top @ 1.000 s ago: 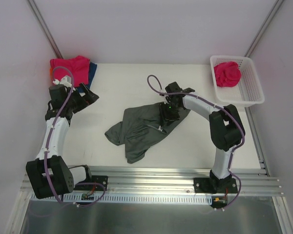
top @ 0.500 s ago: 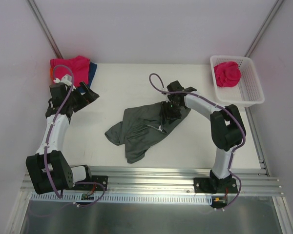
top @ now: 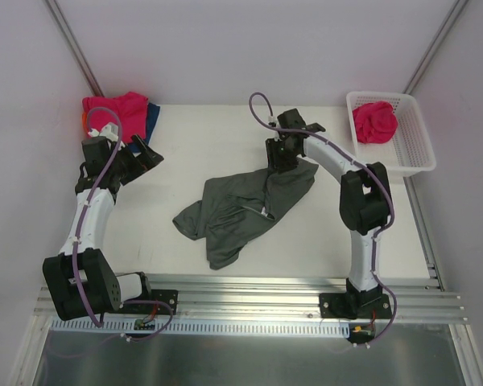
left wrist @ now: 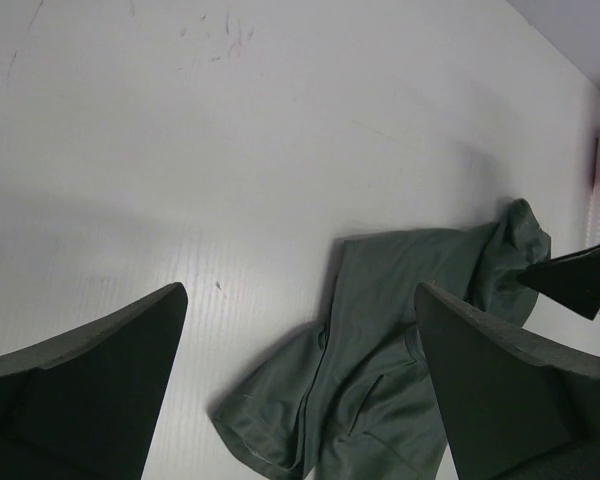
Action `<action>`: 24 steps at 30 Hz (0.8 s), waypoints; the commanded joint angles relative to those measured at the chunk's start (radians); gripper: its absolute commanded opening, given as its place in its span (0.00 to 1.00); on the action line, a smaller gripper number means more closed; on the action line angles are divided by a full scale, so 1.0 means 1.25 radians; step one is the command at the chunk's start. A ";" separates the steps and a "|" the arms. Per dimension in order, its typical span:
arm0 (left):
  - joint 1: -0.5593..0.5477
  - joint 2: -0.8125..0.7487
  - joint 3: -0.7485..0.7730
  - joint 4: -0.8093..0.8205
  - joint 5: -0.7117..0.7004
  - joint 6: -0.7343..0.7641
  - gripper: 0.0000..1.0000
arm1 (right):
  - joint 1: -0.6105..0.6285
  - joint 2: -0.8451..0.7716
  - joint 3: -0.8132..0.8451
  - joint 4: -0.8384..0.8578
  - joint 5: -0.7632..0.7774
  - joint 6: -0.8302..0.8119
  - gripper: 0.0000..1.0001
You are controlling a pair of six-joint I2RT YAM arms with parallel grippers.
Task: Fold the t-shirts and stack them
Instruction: Flatten out the tshirt
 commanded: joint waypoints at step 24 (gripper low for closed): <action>0.004 -0.039 -0.024 0.016 0.013 0.002 0.99 | -0.056 0.096 0.130 0.017 0.178 -0.103 0.43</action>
